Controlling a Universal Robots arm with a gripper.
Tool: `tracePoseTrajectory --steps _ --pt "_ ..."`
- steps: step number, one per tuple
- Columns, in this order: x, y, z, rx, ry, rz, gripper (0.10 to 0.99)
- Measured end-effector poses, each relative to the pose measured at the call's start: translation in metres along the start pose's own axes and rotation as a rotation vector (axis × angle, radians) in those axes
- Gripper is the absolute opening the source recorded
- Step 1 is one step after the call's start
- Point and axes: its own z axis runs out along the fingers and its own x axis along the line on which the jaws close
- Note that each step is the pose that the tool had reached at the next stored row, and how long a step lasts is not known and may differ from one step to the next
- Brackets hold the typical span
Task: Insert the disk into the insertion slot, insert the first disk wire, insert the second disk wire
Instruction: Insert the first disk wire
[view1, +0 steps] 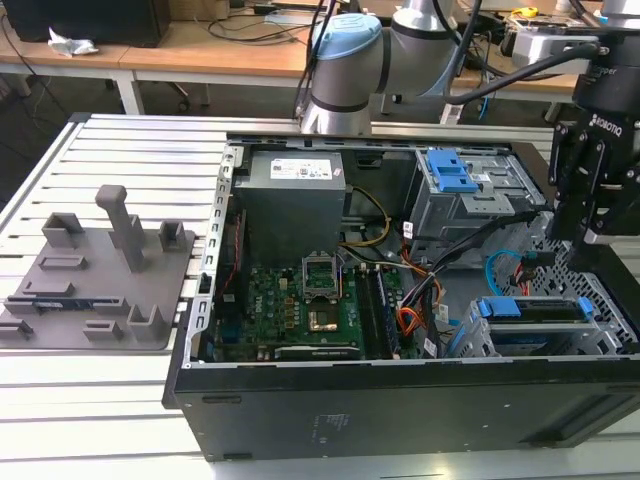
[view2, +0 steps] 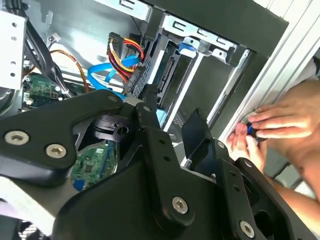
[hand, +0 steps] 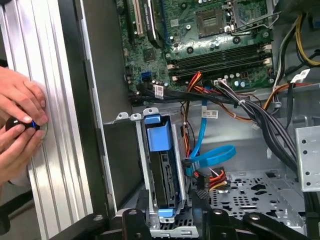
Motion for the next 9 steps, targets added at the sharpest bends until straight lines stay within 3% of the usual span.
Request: tracePoseTrajectory --steps 2,7,9 --pt "-0.001 0.0003 0.0014 -0.005 0.0016 0.019 0.471" --pt "-0.0239 0.0042 0.0026 -0.003 0.0044 0.017 0.471" --pt "-0.0295 0.005 0.0034 0.002 0.0156 0.007 0.471"
